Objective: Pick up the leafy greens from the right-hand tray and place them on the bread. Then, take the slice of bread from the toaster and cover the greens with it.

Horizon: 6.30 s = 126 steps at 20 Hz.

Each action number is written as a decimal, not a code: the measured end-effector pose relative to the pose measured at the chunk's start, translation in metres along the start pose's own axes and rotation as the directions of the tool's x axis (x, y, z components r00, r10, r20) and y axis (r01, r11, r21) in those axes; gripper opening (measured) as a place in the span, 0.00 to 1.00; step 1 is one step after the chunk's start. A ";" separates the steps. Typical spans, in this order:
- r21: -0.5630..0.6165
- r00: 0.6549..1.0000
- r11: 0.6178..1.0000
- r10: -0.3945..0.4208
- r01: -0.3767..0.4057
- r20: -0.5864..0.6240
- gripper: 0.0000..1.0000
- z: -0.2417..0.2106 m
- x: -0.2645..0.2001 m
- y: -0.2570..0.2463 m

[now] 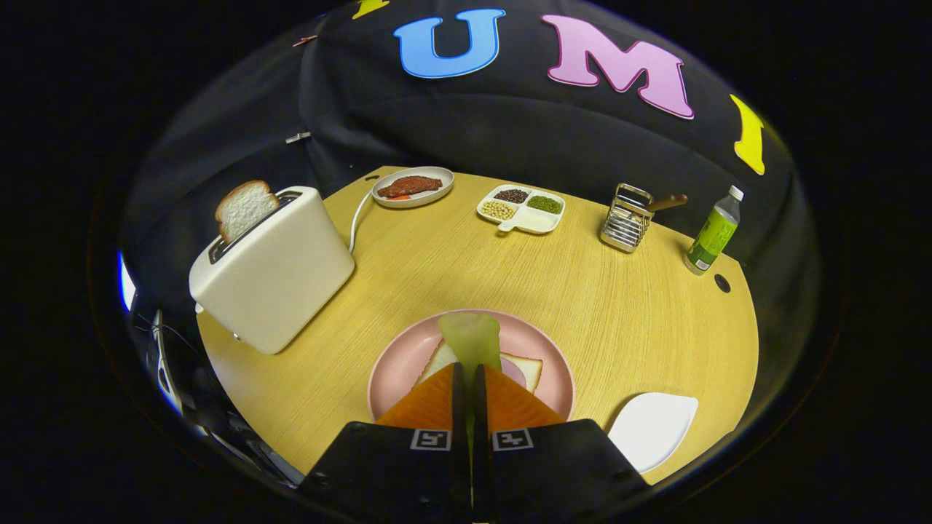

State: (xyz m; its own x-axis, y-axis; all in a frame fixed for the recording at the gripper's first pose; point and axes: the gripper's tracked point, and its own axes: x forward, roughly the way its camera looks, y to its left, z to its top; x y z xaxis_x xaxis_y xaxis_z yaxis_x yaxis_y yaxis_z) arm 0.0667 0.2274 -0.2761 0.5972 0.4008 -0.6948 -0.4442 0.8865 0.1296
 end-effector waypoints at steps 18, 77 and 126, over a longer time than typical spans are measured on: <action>-0.013 0.999 0.999 -0.031 0.031 -0.016 0.99 0.004 0.013 0.005; -0.071 0.974 0.979 0.197 -0.190 0.107 0.12 0.191 0.032 0.302; 0.463 1.000 0.886 0.017 -0.020 0.009 0.36 -0.006 0.006 -0.046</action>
State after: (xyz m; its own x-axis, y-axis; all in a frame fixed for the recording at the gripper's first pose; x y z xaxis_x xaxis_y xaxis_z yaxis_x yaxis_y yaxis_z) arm 0.0864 0.1877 -0.2909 0.5955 0.4184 -0.6858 -0.0963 0.8847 0.4561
